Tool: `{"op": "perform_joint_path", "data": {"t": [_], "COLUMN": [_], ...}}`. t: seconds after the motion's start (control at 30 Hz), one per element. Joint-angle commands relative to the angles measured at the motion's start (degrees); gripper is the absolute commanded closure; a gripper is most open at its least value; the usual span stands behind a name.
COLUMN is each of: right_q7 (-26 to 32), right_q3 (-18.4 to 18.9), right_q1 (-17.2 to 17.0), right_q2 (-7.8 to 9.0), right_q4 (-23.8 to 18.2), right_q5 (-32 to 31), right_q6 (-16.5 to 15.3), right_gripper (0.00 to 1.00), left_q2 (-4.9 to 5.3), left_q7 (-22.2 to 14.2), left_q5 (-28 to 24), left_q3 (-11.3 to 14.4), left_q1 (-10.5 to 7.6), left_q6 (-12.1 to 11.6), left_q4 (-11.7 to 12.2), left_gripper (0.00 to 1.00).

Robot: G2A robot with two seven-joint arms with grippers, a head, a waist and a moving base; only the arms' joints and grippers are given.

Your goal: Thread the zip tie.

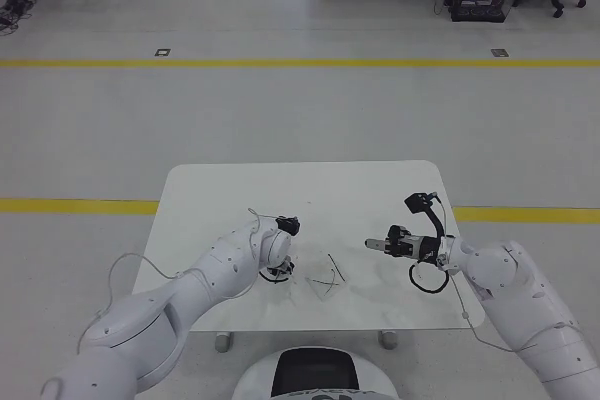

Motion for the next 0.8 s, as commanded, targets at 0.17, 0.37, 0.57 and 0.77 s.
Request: {"op": "perform_joint_path", "data": {"t": [0.17, 0.37, 0.57, 0.77], "right_q7": [0.0, 0.0, 0.0, 0.0], "right_q3": [0.0, 0.0, 0.0, 0.0], "right_q1": [0.0, 0.0, 0.0, 0.0], "right_q2": [0.0, 0.0, 0.0, 0.0], "right_q4": [0.0, 0.0, 0.0, 0.0], "right_q5": [0.0, 0.0, 0.0, 0.0], "right_q6": [0.0, 0.0, 0.0, 0.0], "right_gripper": [0.0, 0.0, 0.0, 0.0], "left_q2": [-0.56, -1.01, -1.32, -0.79], "left_q7": [0.3, 0.5, 0.6, -0.2], "left_q5": [-0.3, -0.4, -0.3, -0.2], "left_q3": [-0.1, -0.1, -0.2, -1.0], "left_q1": [-0.09, -0.14, -0.3, -0.61], "left_q6": [-0.7, -1.1, -1.3, -1.1], "left_q4": [1.6, 2.6, 3.2, 1.8], "left_gripper": [0.89, 1.0, 1.0, 1.0]}}
